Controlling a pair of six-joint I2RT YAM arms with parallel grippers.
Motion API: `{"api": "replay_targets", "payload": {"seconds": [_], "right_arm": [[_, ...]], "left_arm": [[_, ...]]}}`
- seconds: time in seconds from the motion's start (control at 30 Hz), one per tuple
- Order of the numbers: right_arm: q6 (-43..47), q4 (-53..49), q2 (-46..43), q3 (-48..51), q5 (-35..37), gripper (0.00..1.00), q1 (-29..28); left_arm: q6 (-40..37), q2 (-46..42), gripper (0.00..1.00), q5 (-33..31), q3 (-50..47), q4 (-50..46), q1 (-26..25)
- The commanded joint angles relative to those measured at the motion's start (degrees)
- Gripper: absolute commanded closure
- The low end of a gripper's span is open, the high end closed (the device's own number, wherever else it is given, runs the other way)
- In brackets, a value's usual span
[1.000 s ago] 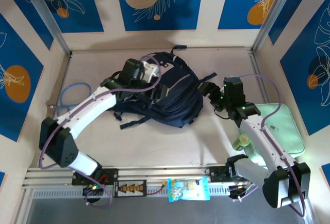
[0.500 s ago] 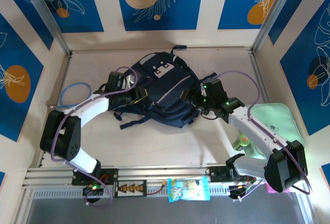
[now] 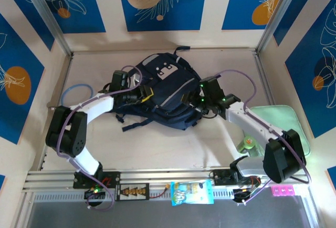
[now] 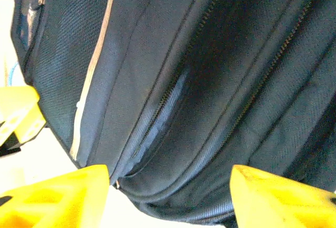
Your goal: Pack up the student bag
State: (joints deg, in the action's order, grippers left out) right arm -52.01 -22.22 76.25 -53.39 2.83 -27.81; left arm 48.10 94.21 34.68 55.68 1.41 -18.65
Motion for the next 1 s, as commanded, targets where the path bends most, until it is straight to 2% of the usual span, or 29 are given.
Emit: {"api": "replay_targets", "payload": {"seconds": [0.0,0.07,0.23,0.37,0.47,0.6,0.77,0.83,0.97], "right_arm": [[2.0,-1.2,2.5,-4.3,1.8,0.43,-0.2],[3.1,-0.2,4.2,-5.6,3.1,0.46,0.1],[4.1,-0.3,9.8,-9.0,3.4,0.62,1.9],[4.6,-4.7,12.7,-12.9,8.5,0.66,1.4],[4.9,-5.4,14.4,-14.7,8.7,0.67,1.7],[6.7,-4.2,17.0,-16.8,7.2,0.74,2.6],[10.6,-1.9,22.3,-21.6,3.2,0.77,4.6],[12.0,-2.1,24.6,-24.7,1.8,0.77,5.0],[12.2,-4.6,26.5,-28.5,3.6,0.72,6.0]], "left_arm": [[0.9,0.6,0.75,2.3,0.6,2.8,-0.1],[0.9,0.2,0.8,1.5,-0.1,2.6,-0.5],[2.0,0.1,0.9,1.6,-0.7,3.2,-1.3],[2.9,-0.3,1.0,1.2,-1.0,3.7,-1.6],[5.2,-0.7,1.0,1.2,-1.9,5.9,-1.8],[9.8,-1.6,1.0,0.8,-3.8,10.5,-2.3],[13.5,-2.6,1.0,-0.3,-4.6,15.0,-4.0],[12.5,-1.1,1.0,-0.1,-2.9,14.7,-4.5],[14.6,3.2,1.0,0.4,0.5,16.8,-5.7]]}}
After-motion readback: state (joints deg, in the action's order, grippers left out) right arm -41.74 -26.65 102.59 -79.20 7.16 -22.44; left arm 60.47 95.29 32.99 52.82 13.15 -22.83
